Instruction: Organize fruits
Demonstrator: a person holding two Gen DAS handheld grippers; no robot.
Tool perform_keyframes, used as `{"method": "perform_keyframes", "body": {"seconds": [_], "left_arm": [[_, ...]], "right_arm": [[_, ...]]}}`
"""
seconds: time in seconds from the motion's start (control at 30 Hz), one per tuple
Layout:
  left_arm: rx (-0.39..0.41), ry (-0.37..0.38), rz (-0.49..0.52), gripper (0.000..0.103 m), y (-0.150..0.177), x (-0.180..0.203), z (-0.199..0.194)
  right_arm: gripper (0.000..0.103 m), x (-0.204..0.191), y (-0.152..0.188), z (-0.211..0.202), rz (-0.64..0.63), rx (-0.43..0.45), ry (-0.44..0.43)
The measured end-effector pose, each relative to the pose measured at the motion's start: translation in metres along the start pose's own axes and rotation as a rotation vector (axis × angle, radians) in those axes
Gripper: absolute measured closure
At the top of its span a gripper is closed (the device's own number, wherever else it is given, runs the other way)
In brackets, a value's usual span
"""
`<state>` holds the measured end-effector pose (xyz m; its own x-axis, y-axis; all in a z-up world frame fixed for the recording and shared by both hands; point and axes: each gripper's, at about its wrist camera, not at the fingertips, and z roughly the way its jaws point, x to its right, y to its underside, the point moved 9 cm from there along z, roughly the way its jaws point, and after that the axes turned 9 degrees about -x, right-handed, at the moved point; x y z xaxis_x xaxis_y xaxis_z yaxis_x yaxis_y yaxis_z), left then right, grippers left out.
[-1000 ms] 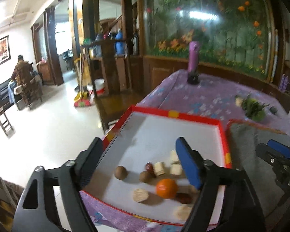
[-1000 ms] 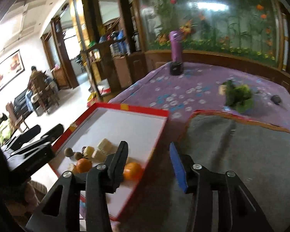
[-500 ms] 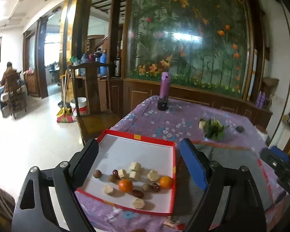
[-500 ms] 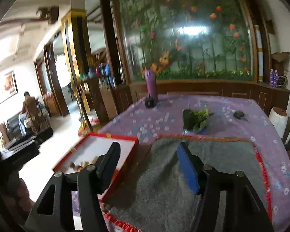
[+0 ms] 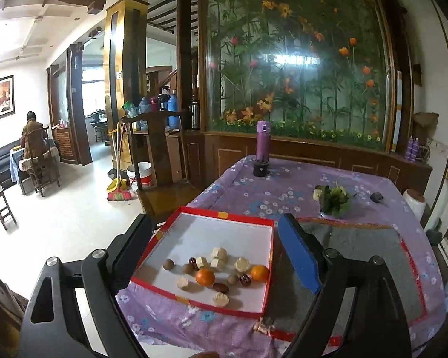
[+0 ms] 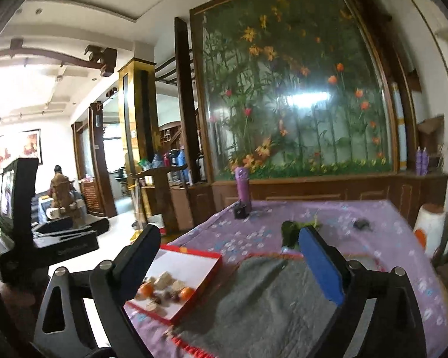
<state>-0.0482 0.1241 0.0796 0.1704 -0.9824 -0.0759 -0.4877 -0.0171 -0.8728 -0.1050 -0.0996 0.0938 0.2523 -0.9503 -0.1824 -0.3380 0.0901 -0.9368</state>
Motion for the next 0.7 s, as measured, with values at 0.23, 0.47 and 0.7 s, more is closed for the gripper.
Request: {"method": "perform_keyframes", "body": {"seconds": [0.23,0.47,0.7], "left_arm": [[0.016,-0.003,0.046,0.013,0.004,0.015,-0.01],[-0.008,0.012,0.037,0.013,0.004,0.019,0.001],[-0.064,-0.016,0.038,0.013,0.019,0.016,0.04]], "right_arm": [[0.003,-0.003,0.006,-0.009,-0.033,-0.015,0.006],[0.002,-0.023,0.02,0.019,-0.08,-0.087,-0.021],[0.002,-0.021,0.038,0.058,-0.045,-0.157,-0.025]]}}
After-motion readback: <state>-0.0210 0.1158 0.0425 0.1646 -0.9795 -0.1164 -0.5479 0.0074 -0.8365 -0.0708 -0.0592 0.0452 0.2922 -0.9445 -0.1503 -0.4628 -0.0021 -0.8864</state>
